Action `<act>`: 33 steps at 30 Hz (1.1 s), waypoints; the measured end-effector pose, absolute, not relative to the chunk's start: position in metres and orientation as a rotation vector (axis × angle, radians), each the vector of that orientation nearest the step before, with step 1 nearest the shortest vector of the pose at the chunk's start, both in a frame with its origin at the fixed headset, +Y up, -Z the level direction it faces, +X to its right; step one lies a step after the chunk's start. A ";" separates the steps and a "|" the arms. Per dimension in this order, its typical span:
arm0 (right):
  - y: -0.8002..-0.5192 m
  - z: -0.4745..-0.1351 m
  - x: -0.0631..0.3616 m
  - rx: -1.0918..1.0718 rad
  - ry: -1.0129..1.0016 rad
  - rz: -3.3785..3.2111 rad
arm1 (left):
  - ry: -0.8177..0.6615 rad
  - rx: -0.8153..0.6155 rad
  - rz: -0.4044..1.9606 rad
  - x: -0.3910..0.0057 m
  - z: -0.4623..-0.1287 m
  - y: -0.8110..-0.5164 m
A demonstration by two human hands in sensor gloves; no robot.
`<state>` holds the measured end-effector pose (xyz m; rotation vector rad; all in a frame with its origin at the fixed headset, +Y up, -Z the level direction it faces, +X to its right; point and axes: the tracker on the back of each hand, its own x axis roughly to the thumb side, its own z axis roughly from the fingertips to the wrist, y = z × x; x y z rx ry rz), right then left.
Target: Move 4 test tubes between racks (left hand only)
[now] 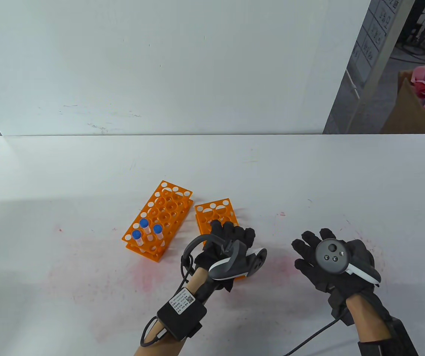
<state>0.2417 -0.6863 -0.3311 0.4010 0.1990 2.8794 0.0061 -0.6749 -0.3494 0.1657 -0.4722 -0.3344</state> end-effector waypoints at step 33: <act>-0.689 -0.330 0.240 0.434 0.221 2.883 | -0.380 0.238 -0.091 -0.067 -0.359 -0.613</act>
